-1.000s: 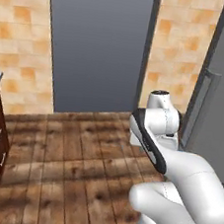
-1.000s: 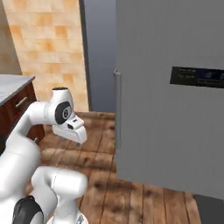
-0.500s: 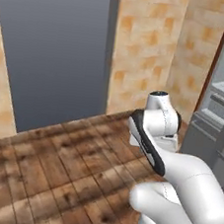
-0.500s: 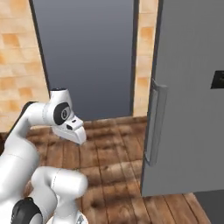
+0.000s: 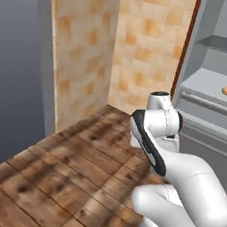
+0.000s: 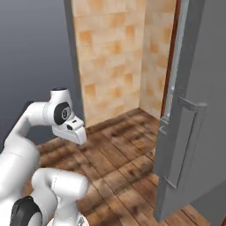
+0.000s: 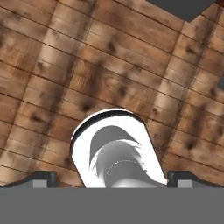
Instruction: Retrieve the bottle and the shaker from the cabinet and place them next to the mixing bowl on the counter. Then add garlic from the fridge to the mixing bowl.
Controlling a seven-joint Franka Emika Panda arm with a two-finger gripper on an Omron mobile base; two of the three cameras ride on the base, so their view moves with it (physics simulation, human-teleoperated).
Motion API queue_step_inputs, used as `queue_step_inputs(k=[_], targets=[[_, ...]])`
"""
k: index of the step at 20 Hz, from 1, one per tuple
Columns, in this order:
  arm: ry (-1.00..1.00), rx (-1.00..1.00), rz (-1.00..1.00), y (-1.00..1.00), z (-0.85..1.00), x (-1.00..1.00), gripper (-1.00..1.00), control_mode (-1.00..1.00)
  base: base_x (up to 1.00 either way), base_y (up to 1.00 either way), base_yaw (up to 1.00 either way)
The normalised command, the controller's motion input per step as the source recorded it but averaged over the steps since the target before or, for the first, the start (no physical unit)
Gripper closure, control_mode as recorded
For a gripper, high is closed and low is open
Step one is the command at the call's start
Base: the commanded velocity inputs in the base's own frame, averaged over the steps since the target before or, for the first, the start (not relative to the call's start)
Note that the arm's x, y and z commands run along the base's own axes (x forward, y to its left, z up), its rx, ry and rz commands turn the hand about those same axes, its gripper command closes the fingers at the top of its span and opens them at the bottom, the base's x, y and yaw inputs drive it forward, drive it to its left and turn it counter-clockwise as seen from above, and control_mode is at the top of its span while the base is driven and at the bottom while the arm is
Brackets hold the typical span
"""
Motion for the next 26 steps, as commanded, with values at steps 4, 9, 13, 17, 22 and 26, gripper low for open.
queue_step_inputs(k=[4, 9, 13, 17, 22, 26], targets=[[0.00, 0.00, 0.00, 0.00, 0.00, 0.00, -1.00, 1.00, 0.85, 0.69, -0.70], [0.00, 0.00, 0.00, 0.00, 0.00, 0.00, -1.00, 1.00, 0.77, 0.67, -0.70], [0.00, 0.00, 0.00, 0.00, 0.00, 0.00, -1.00, 1.00, 0.49, 0.49, -0.78], [0.00, 0.00, 0.00, 0.00, 0.00, 0.00, -1.00, 1.00, 0.41, 0.40, -0.82], [0.00, 0.00, 0.00, 0.00, 0.00, 0.00, -1.00, 1.00, 0.65, 0.45, -0.70], [0.00, 0.00, 0.00, 0.00, 0.00, 0.00, -1.00, 1.00, 0.91, 0.03, -0.08]])
